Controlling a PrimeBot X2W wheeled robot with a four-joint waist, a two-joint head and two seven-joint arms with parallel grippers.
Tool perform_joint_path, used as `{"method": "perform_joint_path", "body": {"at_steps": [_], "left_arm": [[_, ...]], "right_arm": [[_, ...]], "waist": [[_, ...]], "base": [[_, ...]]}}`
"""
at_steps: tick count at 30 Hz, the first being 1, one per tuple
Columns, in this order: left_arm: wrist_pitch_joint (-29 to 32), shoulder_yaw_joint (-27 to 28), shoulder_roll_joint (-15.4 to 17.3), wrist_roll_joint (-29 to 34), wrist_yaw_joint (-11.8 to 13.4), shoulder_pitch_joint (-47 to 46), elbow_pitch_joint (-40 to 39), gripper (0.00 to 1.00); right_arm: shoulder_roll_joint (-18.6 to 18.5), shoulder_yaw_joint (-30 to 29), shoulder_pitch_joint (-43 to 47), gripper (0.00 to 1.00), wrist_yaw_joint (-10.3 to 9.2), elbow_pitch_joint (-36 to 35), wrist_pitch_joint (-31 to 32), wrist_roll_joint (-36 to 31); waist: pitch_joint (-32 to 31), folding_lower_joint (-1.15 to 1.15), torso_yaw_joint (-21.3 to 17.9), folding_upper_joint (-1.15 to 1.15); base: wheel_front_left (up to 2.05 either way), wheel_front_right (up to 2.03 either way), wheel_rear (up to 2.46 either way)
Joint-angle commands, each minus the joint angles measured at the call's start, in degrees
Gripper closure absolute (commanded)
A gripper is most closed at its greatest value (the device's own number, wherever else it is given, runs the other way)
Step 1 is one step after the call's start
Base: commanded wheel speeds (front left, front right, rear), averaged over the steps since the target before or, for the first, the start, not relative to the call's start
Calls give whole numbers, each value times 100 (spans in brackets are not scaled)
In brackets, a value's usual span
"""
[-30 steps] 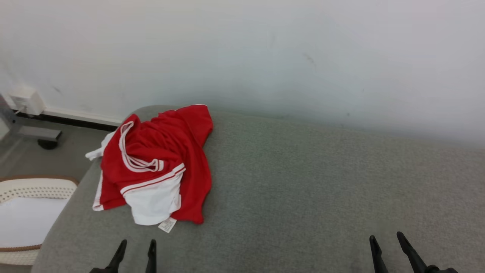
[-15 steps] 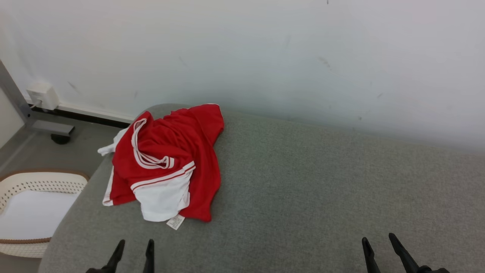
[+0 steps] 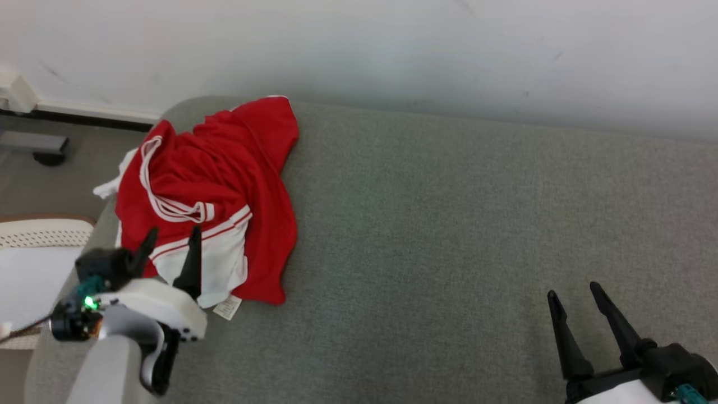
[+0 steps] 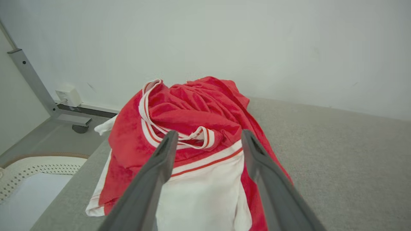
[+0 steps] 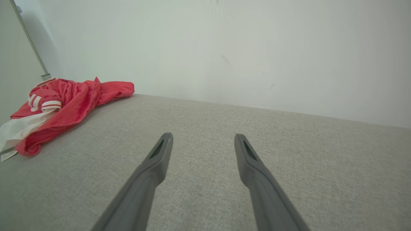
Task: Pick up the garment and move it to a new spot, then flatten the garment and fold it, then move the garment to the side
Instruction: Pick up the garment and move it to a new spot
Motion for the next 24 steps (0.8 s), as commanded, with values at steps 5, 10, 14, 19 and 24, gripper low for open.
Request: {"method": "perform_joint_path", "body": {"at_steps": [5,10,14,19,24], "left_arm": [[694,232,116,-478,-53,-1045,543,0],[1242,344,286,-670,-7,-1728,1026,0],[1511,324,385,-706,22,-2115,1419,0],[1729,223,450,-625,106,-2455,1965,0],[1858,171,494,-593,204,-2592,2460,95]], "right_arm": [[-127,33,-477,0,-12,-101,4,-39],[-177,95,-769,0,-12,-118,4,-45],[-223,174,-980,0,-12,-113,4,-33],[-291,235,-1173,0,-12,-63,5,-15],[-279,215,-1167,0,-12,-11,6,-17]], "waist": [[1135,0,-280,0],[1539,0,-368,0],[1774,0,-468,0],[1943,0,-602,0],[1950,0,-676,0]], "base": [[0,0,0],[0,0,0],[0,0,0],[0,0,0],[0,0,0]]}}
